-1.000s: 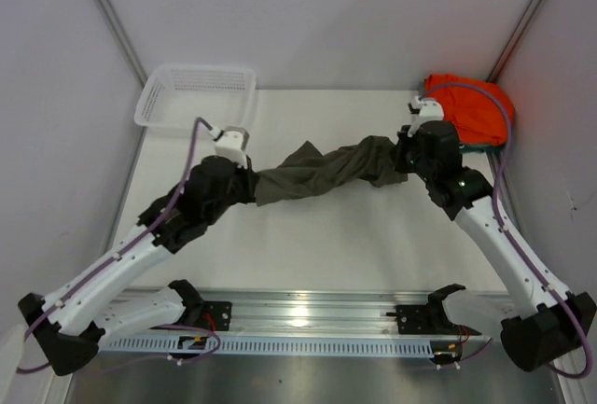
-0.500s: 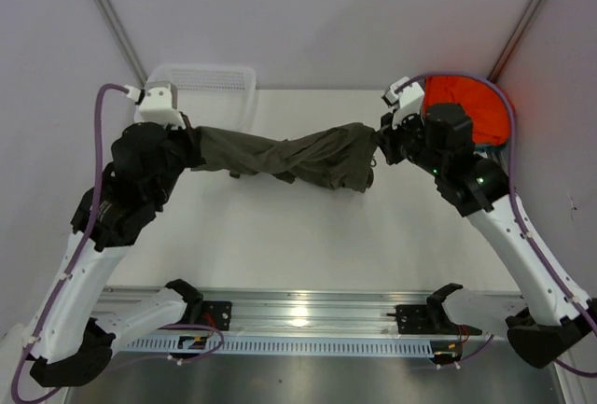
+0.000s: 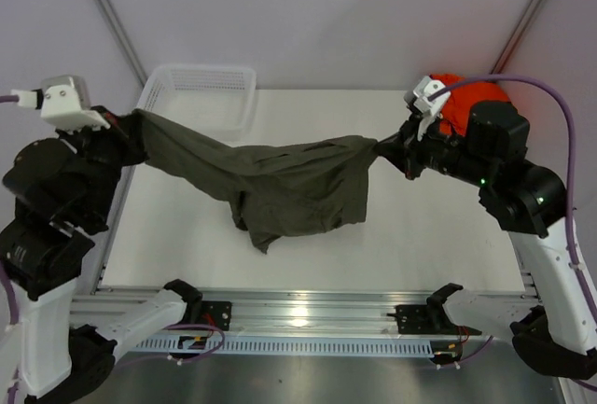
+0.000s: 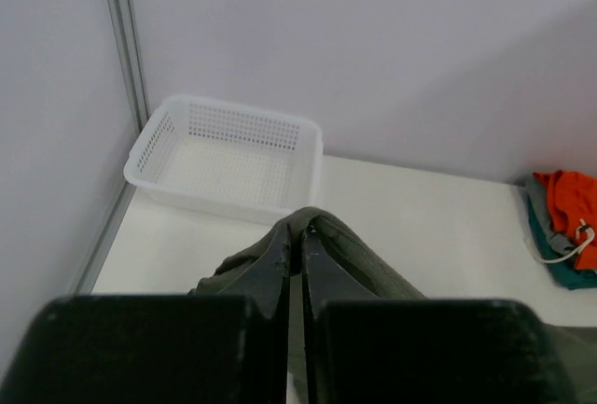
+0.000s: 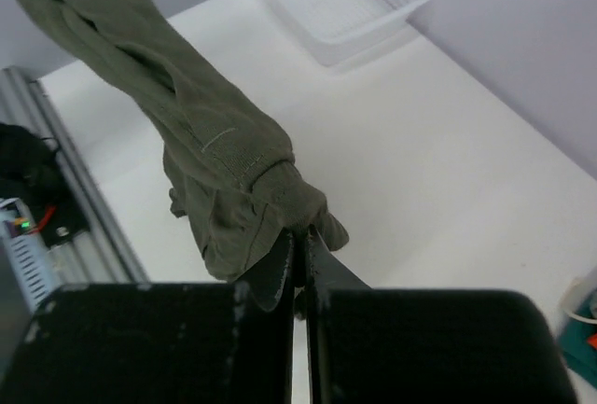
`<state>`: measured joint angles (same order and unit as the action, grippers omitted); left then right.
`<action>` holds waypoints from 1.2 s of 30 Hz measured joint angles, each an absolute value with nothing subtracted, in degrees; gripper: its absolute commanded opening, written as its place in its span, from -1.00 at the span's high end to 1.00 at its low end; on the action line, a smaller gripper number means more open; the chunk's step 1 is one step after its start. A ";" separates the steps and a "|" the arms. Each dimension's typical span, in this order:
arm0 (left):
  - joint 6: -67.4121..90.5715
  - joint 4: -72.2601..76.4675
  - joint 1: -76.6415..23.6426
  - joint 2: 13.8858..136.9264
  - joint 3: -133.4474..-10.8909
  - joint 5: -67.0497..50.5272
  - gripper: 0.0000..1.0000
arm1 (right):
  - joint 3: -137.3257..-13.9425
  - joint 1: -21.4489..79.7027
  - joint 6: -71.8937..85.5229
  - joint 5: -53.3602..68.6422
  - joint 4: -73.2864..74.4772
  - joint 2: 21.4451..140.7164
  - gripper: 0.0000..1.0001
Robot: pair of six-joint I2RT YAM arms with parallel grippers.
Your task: Fold and stack the shorts
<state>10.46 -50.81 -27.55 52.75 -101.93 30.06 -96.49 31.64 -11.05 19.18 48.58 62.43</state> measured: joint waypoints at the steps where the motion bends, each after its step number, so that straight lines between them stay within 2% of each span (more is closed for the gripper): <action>1: 10.48 -50.94 -27.53 51.96 -102.02 29.85 1.00 | -96.66 32.08 -10.48 19.99 49.60 61.54 1.00; 7: 10.50 -51.22 -27.44 46.68 -102.17 28.21 1.00 | -101.60 33.28 -7.05 25.21 52.88 57.67 1.00; 18: 9.96 -50.85 -27.44 47.27 -107.46 24.75 1.00 | -108.84 33.32 -4.51 30.28 53.01 59.53 1.00; 27: 10.00 -50.96 -27.44 47.99 -108.84 20.27 1.00 | -108.84 33.32 -2.98 29.04 50.52 63.64 1.00; 31: 10.02 -52.25 -27.44 47.66 -113.16 15.35 0.99 | -108.71 33.32 -1.15 34.20 49.71 61.58 1.00; 36: 10.50 -50.22 -27.42 42.94 -111.81 9.13 1.00 | -108.40 33.32 1.87 40.71 46.63 56.71 1.00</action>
